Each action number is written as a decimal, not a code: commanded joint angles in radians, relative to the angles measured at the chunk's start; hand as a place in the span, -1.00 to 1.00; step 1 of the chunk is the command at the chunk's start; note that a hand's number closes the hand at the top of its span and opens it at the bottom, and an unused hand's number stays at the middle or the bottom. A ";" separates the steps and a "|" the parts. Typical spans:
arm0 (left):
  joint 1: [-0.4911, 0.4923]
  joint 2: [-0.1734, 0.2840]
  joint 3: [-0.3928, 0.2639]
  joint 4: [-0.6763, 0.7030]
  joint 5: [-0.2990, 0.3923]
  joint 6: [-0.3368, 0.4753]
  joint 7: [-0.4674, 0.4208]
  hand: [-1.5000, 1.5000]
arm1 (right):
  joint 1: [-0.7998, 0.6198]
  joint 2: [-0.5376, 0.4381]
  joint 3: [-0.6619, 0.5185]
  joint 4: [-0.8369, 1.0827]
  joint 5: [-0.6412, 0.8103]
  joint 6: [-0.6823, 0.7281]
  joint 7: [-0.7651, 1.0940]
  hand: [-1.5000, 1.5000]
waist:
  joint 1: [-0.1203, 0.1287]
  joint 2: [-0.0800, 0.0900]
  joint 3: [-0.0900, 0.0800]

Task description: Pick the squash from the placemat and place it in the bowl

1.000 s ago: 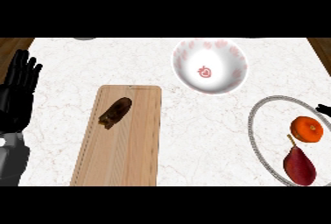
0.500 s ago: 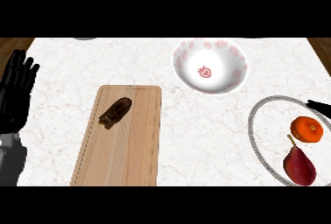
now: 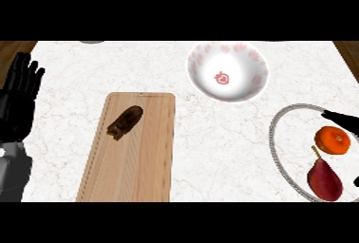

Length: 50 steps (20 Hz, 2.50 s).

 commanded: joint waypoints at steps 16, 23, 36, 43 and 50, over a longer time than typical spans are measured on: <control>0.035 -0.013 0.045 -0.004 -0.024 -0.066 -0.028 0.00 | -0.128 0.095 0.001 0.350 0.150 -0.254 -0.106 1.00 | 0.005 0.001 0.000; -0.021 -0.025 0.047 -0.014 -0.023 -0.047 0.026 0.00 | -0.148 0.094 -0.033 0.403 0.154 -0.360 -0.167 1.00 | 0.002 0.001 0.000; -0.078 -0.049 0.023 0.022 -0.034 -0.057 0.004 0.00 | -0.471 -0.223 -0.124 0.776 0.206 -0.284 -0.212 1.00 | 0.072 0.037 0.007; -0.019 -0.054 0.009 -0.041 -0.044 -0.058 0.011 0.00 | -0.569 -0.334 -0.211 0.862 0.166 -0.376 -0.272 1.00 | 0.066 0.021 0.007; -0.045 -0.046 0.027 0.024 -0.036 -0.068 0.003 0.00 | -0.704 -0.333 -0.266 0.886 0.089 -0.294 -0.446 1.00 | 0.042 0.017 0.004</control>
